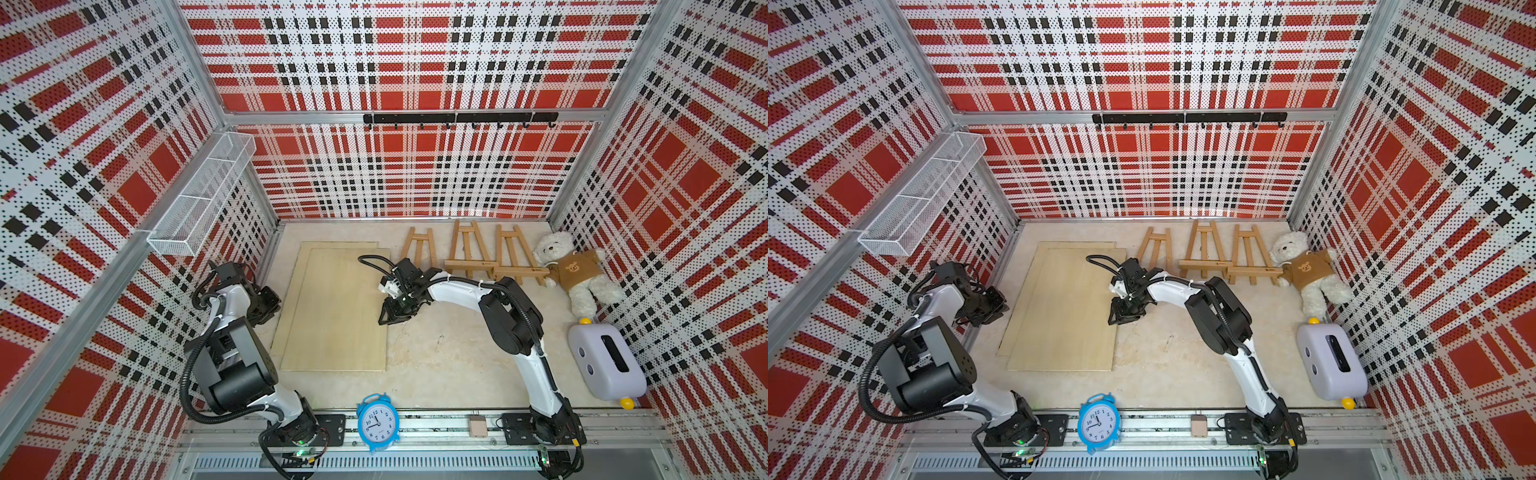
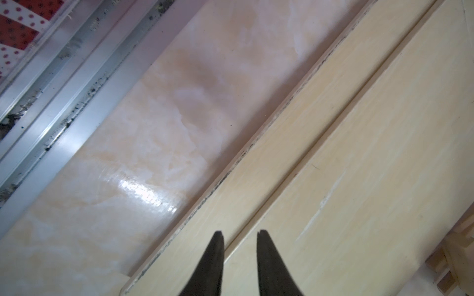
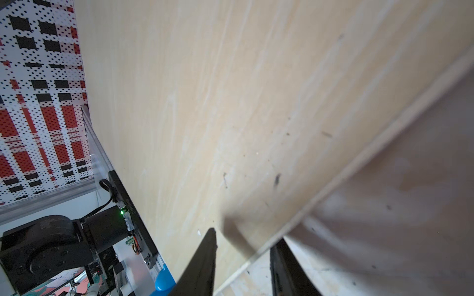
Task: Disassemble the easel
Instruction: Adjust the drawing board.
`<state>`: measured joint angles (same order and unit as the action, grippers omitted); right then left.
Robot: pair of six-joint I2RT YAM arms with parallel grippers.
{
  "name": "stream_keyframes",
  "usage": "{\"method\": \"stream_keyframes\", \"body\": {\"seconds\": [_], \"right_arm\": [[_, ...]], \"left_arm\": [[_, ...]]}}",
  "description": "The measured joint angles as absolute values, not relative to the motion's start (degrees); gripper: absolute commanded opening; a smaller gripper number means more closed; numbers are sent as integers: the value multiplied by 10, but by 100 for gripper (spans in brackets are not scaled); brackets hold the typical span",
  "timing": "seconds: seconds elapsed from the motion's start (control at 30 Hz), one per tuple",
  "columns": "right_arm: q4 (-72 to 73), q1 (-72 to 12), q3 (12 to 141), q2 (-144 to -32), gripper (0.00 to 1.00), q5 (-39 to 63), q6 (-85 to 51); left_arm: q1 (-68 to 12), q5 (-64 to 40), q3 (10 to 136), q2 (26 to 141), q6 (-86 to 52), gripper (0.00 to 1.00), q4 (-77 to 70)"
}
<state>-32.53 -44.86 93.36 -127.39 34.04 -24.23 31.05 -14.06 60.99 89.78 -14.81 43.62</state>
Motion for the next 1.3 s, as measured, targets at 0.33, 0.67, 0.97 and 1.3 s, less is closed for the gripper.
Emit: {"method": "stream_keyframes", "body": {"seconds": [0.33, 0.67, 0.97, 1.3], "right_arm": [[-326, -449, 948, -1284, 32, 344, -251], [-327, -449, 998, -1314, 32, 343, -257], [-331, -449, 1029, -1324, 32, 344, -266], [-322, -447, 1083, -1340, 32, 351, -268]], "left_arm": [[299, -143, 599, 961, -145, 26, 426], [295, -144, 611, 979, -145, 26, 428], [284, -147, 644, 1002, -145, 26, 429], [254, -150, 697, 1040, -152, 26, 429]]}}
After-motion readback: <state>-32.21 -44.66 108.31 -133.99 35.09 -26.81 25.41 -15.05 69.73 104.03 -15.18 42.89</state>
